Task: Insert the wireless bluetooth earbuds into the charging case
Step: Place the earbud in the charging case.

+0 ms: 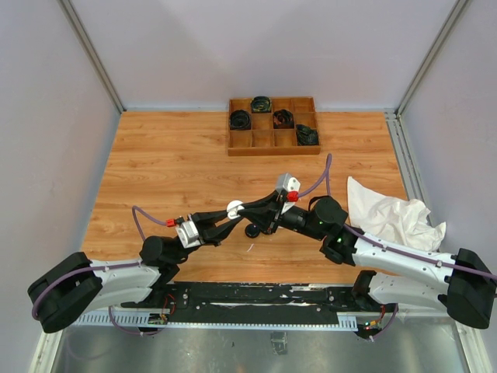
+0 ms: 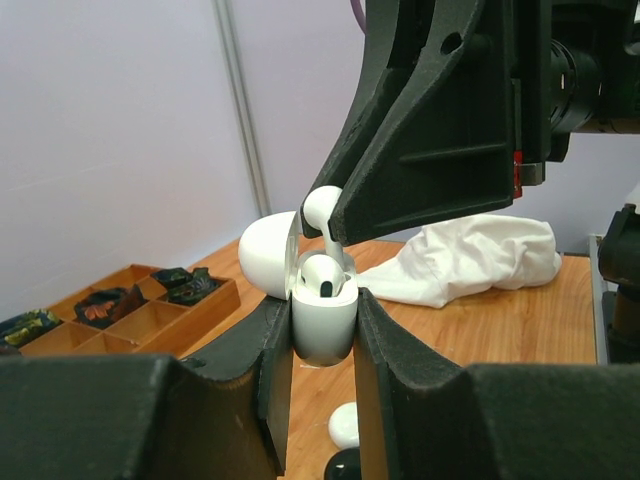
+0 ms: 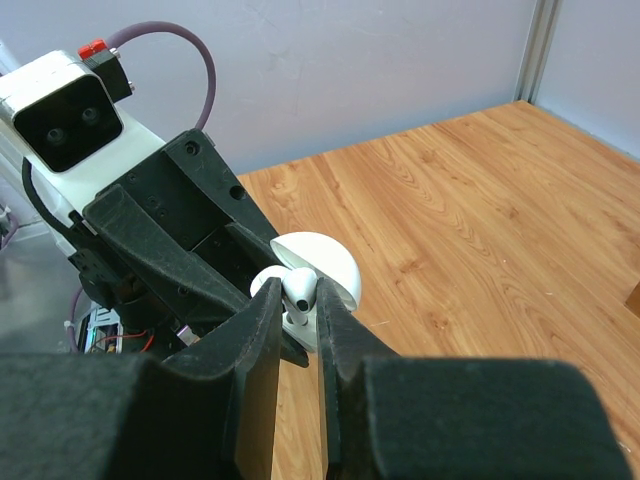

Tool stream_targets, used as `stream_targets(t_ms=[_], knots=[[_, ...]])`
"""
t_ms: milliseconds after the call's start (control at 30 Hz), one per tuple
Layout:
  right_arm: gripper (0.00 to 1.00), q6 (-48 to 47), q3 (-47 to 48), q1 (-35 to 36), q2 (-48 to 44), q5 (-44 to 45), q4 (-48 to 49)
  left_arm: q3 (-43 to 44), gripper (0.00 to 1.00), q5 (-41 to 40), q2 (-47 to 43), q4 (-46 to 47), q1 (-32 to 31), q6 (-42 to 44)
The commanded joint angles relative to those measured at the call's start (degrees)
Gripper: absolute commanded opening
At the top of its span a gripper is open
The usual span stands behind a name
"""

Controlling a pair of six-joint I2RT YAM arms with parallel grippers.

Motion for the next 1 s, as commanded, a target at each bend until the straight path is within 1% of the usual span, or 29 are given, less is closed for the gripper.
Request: stream_targets(t_ms=[0,100,167,433,633,967], knots=[[0.13,0.9,-1.5,1.1,0.0,-0.1,1.1,-7.0,0.00,-0.8,-0.6,4.9,0.1,-0.4],[0.17,0.9,-1.9,1.1,0.2,0.7,1.3,-7.1,0.00,-0.7,-0.8,5.0,0.1,-0.3],[0.17,0.9,-2.1,1.1,0.1,1.1,1.4,-7.1,0.00,-0.7,-1.0,5.0,0.1,-0.3],[0.15,2.2,-2.1,1.0,-0.2,0.8,1.4,-7.2,0.00,-0.8,-1.3,4.8,0.1,-0.3],[0.12,5.1,-2.1,0.2,-0.2,-1.1,2.6,-7.1,0.00,-0.8,-1.2,4.5,0.1,-0.4],[0.12,5.6,-2.2,-0.4,-0.1,-2.4,3.0,-7.0,0.00,-0.8,-0.8,4.7,0.1,-0.3]])
